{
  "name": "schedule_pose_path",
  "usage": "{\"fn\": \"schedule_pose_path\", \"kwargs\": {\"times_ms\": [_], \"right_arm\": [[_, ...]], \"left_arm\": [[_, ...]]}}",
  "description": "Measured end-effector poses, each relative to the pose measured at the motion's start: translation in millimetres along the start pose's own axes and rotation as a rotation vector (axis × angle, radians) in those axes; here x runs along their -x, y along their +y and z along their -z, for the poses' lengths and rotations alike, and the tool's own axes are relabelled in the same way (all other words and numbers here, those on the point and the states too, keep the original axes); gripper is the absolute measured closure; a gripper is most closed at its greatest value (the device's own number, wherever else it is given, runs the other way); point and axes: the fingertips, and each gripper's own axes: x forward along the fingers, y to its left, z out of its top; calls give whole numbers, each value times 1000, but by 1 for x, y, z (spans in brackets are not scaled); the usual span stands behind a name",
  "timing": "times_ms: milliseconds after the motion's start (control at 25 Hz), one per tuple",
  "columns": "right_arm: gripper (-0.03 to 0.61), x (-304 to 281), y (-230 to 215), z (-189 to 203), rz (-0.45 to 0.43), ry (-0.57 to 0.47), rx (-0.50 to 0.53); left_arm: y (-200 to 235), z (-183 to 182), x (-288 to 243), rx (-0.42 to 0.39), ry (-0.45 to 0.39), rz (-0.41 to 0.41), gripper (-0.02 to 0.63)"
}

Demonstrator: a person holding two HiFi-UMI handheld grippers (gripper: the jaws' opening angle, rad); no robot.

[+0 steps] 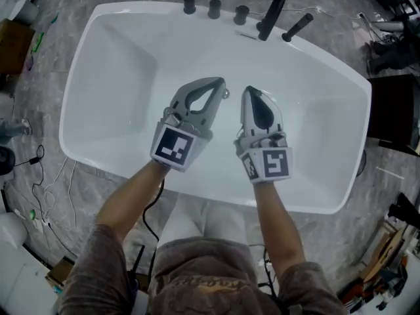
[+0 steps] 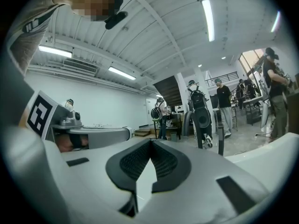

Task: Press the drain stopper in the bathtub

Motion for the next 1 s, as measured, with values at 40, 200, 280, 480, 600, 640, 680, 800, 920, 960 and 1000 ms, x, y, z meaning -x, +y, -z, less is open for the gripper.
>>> {"fn": "schedule_pose_path", "kwargs": {"times_ms": [40,200,280,480,600,640,680,800,920,960,1000], "right_arm": [[580,-2,-2,7,-1,5,2],[580,-19,-9,40,-5,11,0],[580,-30,-11,60,-5,14,-4],[580,-49,-20,108,-13,20,4],[580,-59,-32,132,-7,24,24],[580,-61,-34,139,-3,26,27],[580,-63,-36,146,-1,26,26],[580,-71,-41,168,5,12,22],[580,-76,-46,192,12,14,14],[580,-78,-47,201,13,16,9],[580,-81,-48,210,13,17,7]], "left_arm": [[1,6,-3,5,1,1,612],[15,40,-16,13,7,-3,612],[23,61,-21,14,11,2,612],[32,116,-35,8,44,26,612],[36,140,-45,2,52,36,612],[38,147,-47,5,46,34,612],[40,154,-48,9,42,30,612],[48,180,-54,12,45,16,612],[52,202,-62,10,34,17,612],[51,209,-65,8,30,21,612],[51,216,-67,7,28,25,612]]}}
